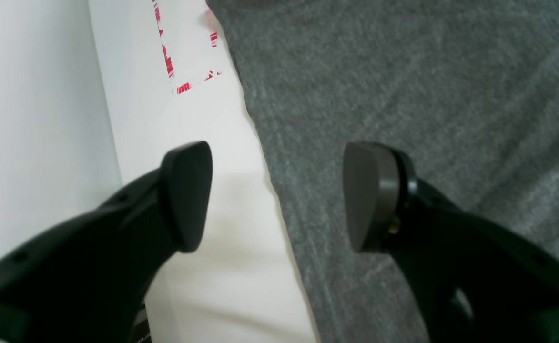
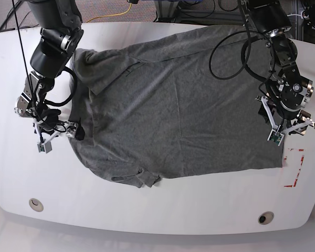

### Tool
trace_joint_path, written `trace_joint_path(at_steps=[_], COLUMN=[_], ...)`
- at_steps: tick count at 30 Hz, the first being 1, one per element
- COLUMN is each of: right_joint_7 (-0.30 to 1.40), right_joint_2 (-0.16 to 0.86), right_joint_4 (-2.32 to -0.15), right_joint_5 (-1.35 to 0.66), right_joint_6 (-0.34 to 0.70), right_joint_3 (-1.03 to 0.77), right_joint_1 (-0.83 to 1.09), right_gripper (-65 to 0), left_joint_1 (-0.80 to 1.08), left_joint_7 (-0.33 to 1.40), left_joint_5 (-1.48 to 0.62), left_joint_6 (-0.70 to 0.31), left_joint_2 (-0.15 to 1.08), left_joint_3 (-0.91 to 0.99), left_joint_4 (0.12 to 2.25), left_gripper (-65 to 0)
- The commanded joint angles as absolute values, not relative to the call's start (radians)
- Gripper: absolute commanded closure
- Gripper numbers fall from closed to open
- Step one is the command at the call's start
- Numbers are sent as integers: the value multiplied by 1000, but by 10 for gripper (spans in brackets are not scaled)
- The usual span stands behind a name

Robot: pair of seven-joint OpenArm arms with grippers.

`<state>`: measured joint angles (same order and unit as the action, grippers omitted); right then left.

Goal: Layout the t-shirt on the table in an organized manner, then fold the t-shirt properly
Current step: 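Grasp the shirt edge with the right gripper and pull it outward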

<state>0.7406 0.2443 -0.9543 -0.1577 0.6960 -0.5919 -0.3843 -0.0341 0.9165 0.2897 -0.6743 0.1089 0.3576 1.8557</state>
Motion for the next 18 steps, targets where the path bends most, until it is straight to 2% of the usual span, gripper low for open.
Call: trace_joint_path(at_steps=[1,13,15,18], right_joint_7=[765,796,794,794], right_joint_2=[237,223,225,226], right_joint_4=[-960,-963,-963,-963], right_joint_5=[-162,-162,-162,-162], right_joint_6=[698,698,698,698], right_joint_3=[-588,-588,-588,-588], right_joint_1=[-400,-400,-400,-400], right_gripper=[-650,-640,-602,-484], left_joint_1=[-51,-51,-51,-51], left_joint_7=[900,900,900,900], left_joint_5=[286,286,286,286], left_joint_6=[-668,-668,-668,-668], left_joint_2=[119,119,119,119], left_joint_3=[360,360,360,360], left_joint_4=[1871,1871,1871,1870], left_gripper=[-392,-392,-392,-392])
